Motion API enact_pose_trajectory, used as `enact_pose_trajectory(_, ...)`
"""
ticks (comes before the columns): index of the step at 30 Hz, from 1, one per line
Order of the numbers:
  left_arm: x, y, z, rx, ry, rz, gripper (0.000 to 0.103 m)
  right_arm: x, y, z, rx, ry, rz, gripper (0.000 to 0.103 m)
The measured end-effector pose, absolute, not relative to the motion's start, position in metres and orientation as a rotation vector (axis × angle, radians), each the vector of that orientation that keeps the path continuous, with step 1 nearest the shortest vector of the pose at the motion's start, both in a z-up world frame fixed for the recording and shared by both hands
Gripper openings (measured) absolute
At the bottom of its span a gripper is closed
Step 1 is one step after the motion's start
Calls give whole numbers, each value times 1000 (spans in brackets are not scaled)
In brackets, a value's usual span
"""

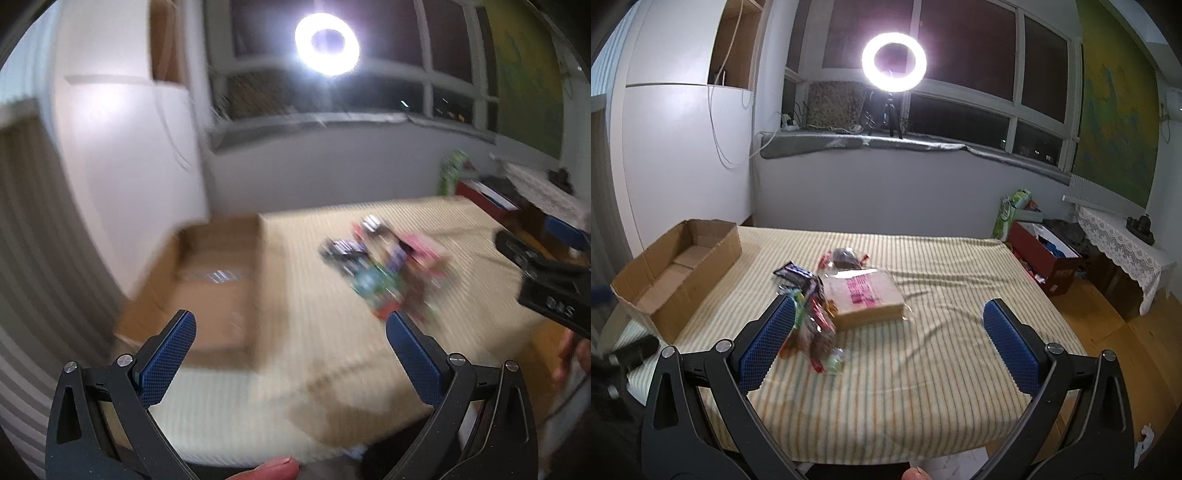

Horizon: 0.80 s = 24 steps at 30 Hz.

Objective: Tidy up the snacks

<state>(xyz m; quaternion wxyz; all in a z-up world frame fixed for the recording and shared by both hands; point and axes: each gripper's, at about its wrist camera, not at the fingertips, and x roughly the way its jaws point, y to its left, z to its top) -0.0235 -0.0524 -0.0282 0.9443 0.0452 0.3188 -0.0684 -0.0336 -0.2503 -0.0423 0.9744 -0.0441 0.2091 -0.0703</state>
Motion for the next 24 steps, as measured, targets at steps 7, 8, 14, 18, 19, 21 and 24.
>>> enact_pose_trajectory(7,-6,-69,-58,26,846,-239,102,-28,-261,-54,-67,485,-149,103)
enact_pose_trajectory(8,-5,-71,-60,27,854,-237,102,-26,-262,-56,-65,492,-149,103)
enact_pose_trajectory(14,-3,-76,-69,40,875,-227,102,-15,-263,-65,-59,533,-141,103)
enact_pose_trajectory(18,2,-73,-69,52,860,-200,102,-10,-262,-68,-47,541,-136,103)
enact_pose_trajectory(19,2,-72,-67,54,847,-193,102,-9,-262,-68,-46,542,-135,103)
enact_pose_trajectory(21,4,-70,-62,61,824,-181,102,-8,-261,-67,-47,541,-131,103)
enact_pose_trajectory(24,4,-64,-54,75,782,-149,102,-8,-258,-66,-51,536,-127,103)
